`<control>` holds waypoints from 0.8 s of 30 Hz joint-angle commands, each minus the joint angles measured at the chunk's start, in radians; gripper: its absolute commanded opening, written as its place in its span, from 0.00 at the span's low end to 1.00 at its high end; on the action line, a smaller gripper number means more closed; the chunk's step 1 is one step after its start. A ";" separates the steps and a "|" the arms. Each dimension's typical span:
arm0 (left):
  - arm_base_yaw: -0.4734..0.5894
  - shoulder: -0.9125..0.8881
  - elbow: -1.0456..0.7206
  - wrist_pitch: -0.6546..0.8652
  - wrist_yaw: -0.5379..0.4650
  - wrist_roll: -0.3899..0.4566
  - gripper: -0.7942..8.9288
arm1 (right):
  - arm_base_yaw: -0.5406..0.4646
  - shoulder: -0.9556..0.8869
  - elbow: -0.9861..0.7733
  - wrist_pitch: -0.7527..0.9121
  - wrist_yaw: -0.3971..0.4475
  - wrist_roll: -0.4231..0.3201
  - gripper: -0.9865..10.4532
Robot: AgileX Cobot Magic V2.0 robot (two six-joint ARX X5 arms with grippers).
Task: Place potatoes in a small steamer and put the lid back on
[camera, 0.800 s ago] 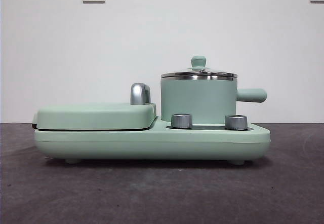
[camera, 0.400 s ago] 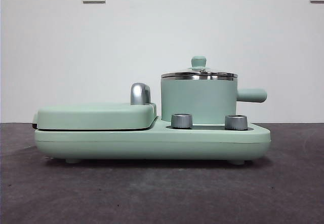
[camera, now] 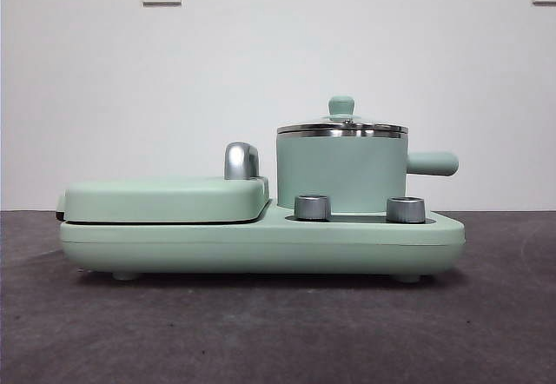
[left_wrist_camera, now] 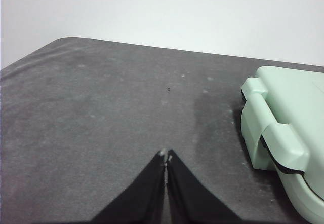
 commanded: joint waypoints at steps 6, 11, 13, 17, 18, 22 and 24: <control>0.002 -0.001 -0.018 0.012 -0.002 -0.008 0.09 | -0.214 -0.430 -0.651 0.464 0.003 0.060 0.10; 0.002 -0.001 -0.018 0.012 -0.002 -0.008 0.09 | -0.275 -0.592 -0.829 0.485 0.053 0.099 0.10; 0.002 -0.001 -0.019 0.012 -0.002 -0.008 0.09 | -0.287 -0.649 -0.876 0.489 0.085 0.100 0.10; 0.002 -0.002 -0.018 0.011 -0.002 -0.008 0.09 | -0.298 -0.666 -0.877 0.455 0.105 0.103 0.10; 0.002 -0.002 -0.018 0.012 -0.002 -0.008 0.09 | -0.298 -0.666 -0.877 0.459 0.105 0.103 0.10; 0.002 -0.003 -0.018 0.012 -0.002 -0.008 0.09 | -0.298 -0.666 -0.876 0.492 0.104 0.103 0.10; 0.002 -0.003 -0.018 0.012 -0.002 -0.008 0.09 | -0.298 -0.666 -0.876 0.491 0.104 0.103 0.10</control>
